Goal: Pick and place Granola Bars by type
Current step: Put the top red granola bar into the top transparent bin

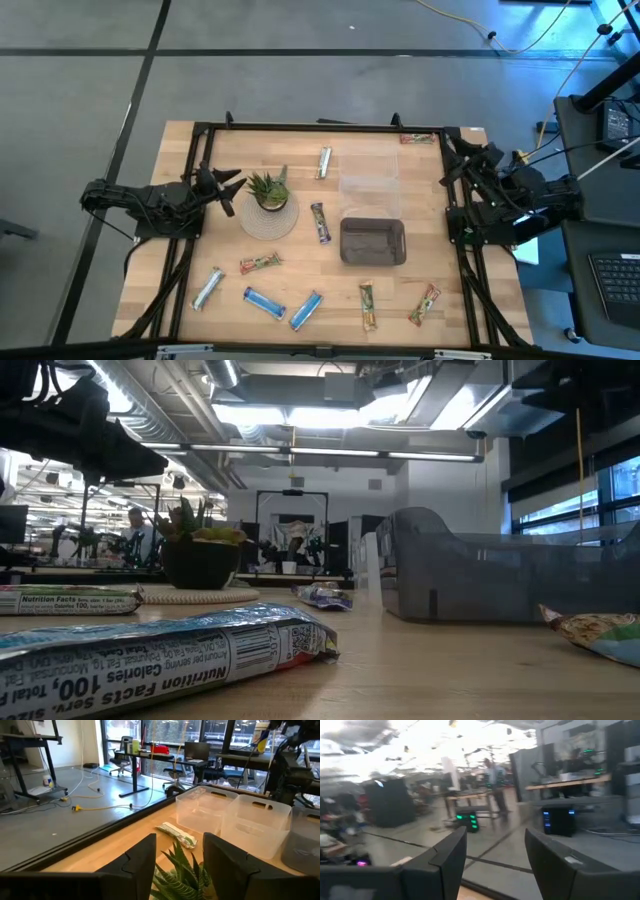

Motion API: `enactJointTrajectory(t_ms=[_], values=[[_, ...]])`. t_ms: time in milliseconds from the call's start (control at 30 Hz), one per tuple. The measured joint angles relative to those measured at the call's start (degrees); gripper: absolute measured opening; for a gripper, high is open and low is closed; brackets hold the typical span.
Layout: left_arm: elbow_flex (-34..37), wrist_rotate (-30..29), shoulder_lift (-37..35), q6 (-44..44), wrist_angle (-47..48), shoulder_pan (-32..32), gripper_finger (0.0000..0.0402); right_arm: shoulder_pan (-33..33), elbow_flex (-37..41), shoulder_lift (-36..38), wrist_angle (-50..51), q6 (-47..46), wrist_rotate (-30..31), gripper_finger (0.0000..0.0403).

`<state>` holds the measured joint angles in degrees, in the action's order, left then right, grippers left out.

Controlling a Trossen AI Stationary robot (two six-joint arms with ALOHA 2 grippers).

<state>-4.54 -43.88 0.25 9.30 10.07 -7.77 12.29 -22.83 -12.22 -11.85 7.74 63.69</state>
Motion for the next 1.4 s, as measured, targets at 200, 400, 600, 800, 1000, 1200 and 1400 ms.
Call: enactJointTrajectory(t_ms=[200,400,600,800,1000,1200,1400], values=[[0.0,0.0,0.0,0.4,0.0,0.0,0.0157,0.0,-13.4,-12.3,3.2,0.3,11.8,0.0204],[0.0,0.0,0.0,0.5,0.0,0.0,0.0157,0.0,-28.0,-20.5,13.7,0.3,16.7,0.0204],[0.0,0.0,0.0,2.1,0.0,0.0,0.0155,0.0,-37.6,-26.0,20.9,0.6,16.9,0.0204],[0.0,0.0,0.0,2.1,0.0,0.0,0.0153,-3.3,-40.0,-30.2,22.6,1.7,11.2,0.0204],[0.0,0.0,0.0,2.1,0.0,0.0,0.0156,-11.7,-40.0,-33.3,22.9,-3.0,-6.7,0.0204],[0.0,0.0,0.0,2.1,0.0,0.0,0.0157,-23.9,-40.0,-36.7,30.9,-12.8,-19.4,0.0204],[0.0,0.0,0.0,3.1,0.0,0.0,0.0157,-40.4,-40.0,-42.8,44.2,-26.9,-37.7,0.0204]])
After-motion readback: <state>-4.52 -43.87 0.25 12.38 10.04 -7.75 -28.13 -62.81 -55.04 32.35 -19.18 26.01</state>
